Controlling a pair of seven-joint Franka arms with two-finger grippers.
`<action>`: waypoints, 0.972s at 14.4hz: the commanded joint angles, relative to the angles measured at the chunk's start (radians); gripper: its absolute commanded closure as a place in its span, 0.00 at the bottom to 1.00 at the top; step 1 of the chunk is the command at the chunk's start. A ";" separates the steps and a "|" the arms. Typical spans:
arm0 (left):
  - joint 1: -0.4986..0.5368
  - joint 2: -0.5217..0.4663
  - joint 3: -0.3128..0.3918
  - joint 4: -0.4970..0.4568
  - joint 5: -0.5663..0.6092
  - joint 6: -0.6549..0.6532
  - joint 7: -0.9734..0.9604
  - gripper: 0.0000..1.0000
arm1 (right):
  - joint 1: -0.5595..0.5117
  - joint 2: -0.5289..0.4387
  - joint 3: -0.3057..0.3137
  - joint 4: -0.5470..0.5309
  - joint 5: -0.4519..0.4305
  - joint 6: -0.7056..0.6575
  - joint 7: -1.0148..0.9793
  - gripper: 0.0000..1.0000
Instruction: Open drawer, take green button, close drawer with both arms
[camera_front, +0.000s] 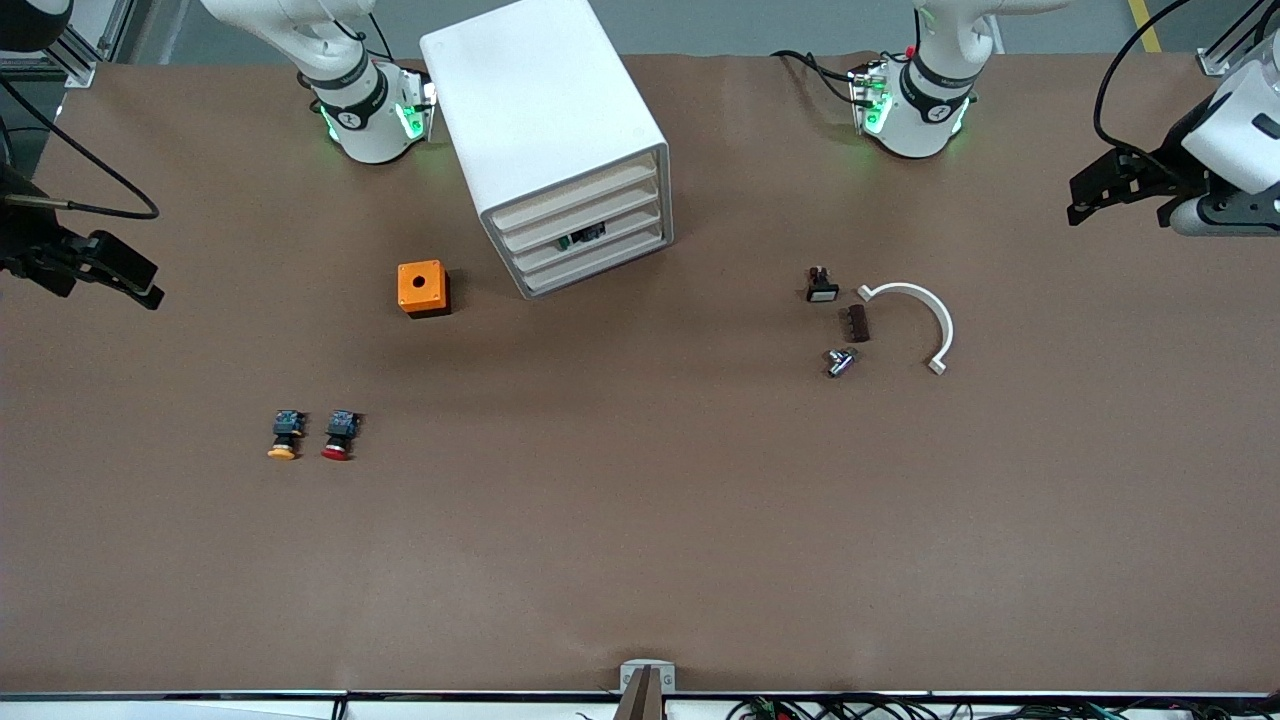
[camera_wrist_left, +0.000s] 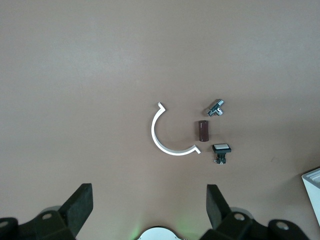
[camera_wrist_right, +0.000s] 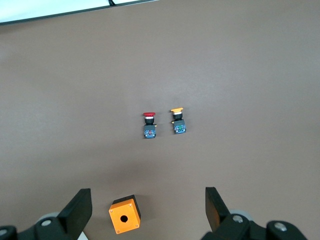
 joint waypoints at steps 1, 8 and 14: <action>0.002 0.052 -0.002 0.015 0.003 -0.011 0.001 0.00 | -0.030 0.004 0.015 0.011 0.003 -0.004 -0.017 0.00; 0.000 0.279 -0.001 0.071 0.013 0.031 -0.002 0.00 | -0.089 0.018 0.015 -0.004 0.095 -0.001 -0.015 0.00; -0.003 0.492 0.002 0.102 0.016 0.061 -0.007 0.00 | -0.078 0.067 0.020 -0.017 0.108 0.057 -0.012 0.00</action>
